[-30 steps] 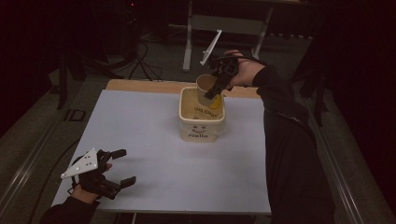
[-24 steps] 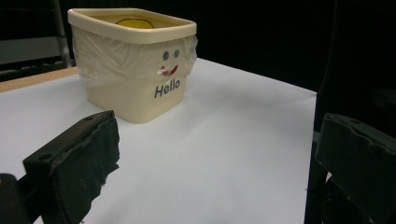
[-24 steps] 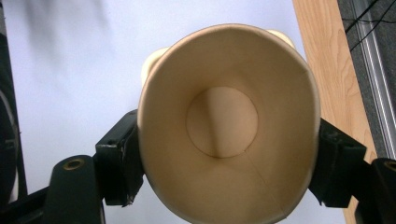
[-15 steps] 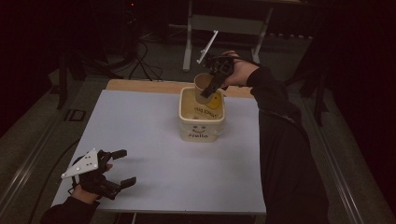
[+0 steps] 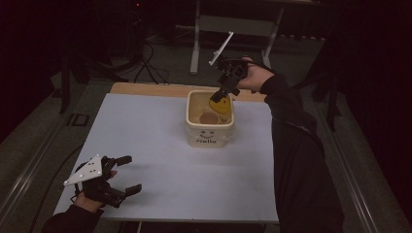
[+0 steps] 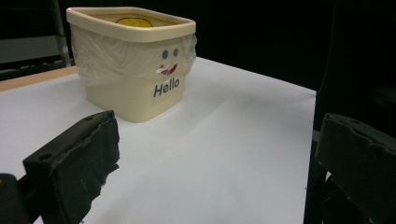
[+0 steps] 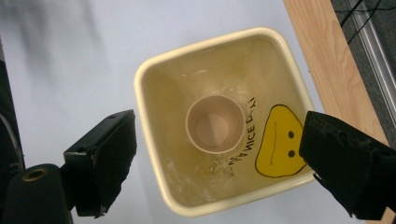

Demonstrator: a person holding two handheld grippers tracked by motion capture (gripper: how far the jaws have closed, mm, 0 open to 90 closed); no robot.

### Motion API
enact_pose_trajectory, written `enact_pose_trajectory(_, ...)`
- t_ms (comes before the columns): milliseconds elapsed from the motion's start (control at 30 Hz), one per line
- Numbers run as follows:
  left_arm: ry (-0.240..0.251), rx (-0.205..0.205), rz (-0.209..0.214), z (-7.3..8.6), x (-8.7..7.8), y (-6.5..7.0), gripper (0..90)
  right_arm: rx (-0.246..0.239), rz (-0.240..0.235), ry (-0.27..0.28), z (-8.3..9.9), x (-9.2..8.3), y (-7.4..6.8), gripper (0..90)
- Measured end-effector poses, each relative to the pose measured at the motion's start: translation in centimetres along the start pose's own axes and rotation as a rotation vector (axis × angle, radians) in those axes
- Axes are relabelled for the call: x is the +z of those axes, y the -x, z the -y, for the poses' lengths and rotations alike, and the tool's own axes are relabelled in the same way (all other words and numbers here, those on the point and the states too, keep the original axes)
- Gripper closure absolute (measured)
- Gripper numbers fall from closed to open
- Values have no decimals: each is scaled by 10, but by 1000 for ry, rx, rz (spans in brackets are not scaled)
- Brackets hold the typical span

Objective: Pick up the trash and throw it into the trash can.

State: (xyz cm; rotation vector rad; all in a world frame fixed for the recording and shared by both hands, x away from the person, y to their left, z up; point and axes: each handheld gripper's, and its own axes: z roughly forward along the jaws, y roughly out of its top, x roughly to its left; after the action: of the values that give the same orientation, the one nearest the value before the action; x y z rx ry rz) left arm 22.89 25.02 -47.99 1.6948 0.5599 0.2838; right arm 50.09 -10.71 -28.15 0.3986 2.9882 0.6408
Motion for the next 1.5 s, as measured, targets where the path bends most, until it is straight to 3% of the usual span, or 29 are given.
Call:
enact_pose_trajectory(167,-1,-1,-1,0,-1,1,3,18,2,53,16,-4,-11,111)
enact_pose_trajectory(300,0,0,-1,0,0,1,3,20,9,134,32,-6,-25,110)
enact_pose_trajectory(500,-2,3,-3,0,0,1,4,67,27,244,60,-2,-43,107)
enact_pose_trajectory(567,-2,3,-4,0,0,1,4,83,55,270,70,0,-50,106)
enact_pose_trajectory(1133,-4,0,-6,-1,1,1,3,91,116,372,143,49,-120,106)
enact_pose_trajectory(1433,0,-2,-6,-1,0,1,3,210,170,483,179,63,-152,106)
enact_pose_trajectory(1500,-3,-1,-6,-1,0,1,3,240,188,486,190,68,-158,106)
